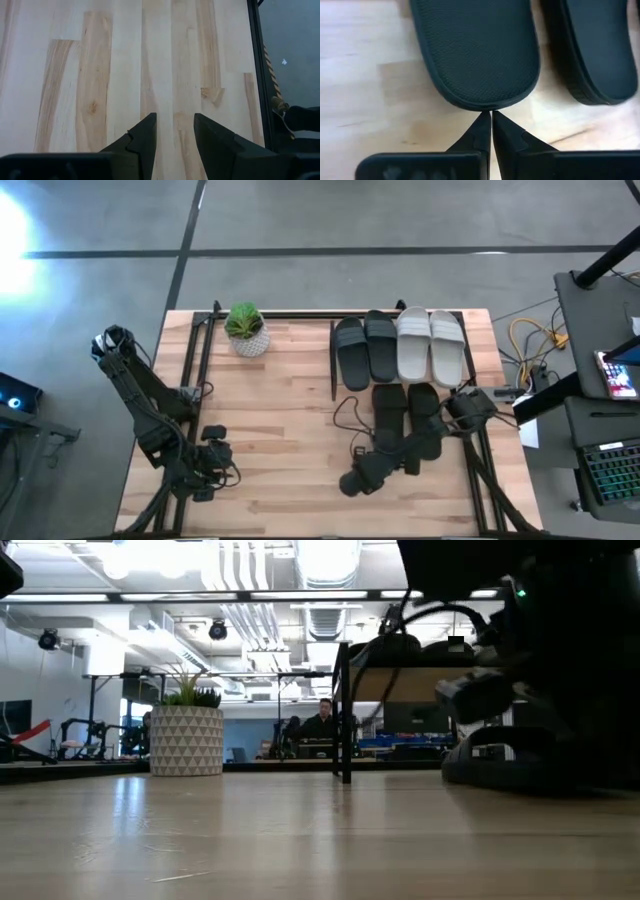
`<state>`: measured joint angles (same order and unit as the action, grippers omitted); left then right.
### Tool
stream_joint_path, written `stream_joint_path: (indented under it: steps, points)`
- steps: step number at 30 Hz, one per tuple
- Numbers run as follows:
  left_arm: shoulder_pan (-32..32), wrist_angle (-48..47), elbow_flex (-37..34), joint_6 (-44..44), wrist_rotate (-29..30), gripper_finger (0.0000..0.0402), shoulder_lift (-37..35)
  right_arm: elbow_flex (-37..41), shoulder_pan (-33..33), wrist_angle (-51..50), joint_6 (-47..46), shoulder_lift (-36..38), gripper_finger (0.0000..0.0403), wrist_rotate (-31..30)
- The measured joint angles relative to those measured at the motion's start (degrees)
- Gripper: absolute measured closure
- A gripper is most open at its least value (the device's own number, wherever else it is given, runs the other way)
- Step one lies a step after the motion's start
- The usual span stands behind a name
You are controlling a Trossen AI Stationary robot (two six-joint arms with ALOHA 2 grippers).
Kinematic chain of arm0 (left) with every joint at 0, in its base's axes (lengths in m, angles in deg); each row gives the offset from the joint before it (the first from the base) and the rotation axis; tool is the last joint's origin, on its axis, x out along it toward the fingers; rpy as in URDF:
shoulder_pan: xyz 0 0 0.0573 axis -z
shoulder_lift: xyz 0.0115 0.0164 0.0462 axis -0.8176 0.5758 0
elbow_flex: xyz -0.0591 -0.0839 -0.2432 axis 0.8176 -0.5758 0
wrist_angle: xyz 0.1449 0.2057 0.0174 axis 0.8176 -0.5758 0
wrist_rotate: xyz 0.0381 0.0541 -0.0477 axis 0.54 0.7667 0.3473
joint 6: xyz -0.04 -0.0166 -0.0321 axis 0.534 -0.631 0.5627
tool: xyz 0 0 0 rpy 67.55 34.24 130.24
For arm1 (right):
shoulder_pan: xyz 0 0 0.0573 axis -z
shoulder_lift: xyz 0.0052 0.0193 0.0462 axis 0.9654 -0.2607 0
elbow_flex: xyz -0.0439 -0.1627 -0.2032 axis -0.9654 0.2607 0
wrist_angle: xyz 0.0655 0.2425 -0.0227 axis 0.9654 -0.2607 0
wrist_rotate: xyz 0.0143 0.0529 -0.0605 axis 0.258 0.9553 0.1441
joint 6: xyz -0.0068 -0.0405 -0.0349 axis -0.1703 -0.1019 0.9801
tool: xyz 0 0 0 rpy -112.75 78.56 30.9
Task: Pick and place slides into the shelf
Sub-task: Put the black slide under the shelf, then adjust the black slides under the shelf
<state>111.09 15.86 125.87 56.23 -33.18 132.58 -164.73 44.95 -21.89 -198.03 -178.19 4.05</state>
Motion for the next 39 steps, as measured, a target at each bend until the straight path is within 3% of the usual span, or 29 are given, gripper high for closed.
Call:
stream_joint_path:
  steps: [4, 11, 18, 22, 25, 28, 39]
  points:
    - [0.0, 0.1, -0.1, 0.0, 0.0, 0.0286, 0.0, -0.2, 0.0, 0.1, 0.1, 0.8, 0.0394, -3.9]
    - [0.0, 0.1, -0.1, 1.2, 0.0, 0.0286, 0.0, 0.2, 0.5, -1.5, 3.0, 2.1, 0.0394, -2.1]
    - [0.0, 0.2, -0.2, 2.9, -0.2, 0.0286, 0.0, -2.8, -4.8, -0.7, 6.6, 3.4, 0.0394, 3.9]
    - [0.0, 0.7, -0.2, 2.9, -0.2, 0.0286, 0.0, -3.5, -10.9, -1.1, -3.3, 5.9, 0.0394, 6.6]
    - [0.0, 2.0, -0.2, 2.9, -0.2, 0.0286, 0.0, -3.0, -14.6, -4.8, -6.3, 7.6, 0.0394, 15.2]
    - [0.0, 3.1, -0.2, 2.9, -0.2, 0.0286, 0.0, -2.7, -17.3, -5.0, -6.8, 8.4, 0.0394, 18.2]
    - [0.0, 4.6, -0.2, 3.0, -0.3, 0.0286, 0.0, 12.1, -20.0, -4.8, -7.8, 11.2, 0.0394, 20.2]
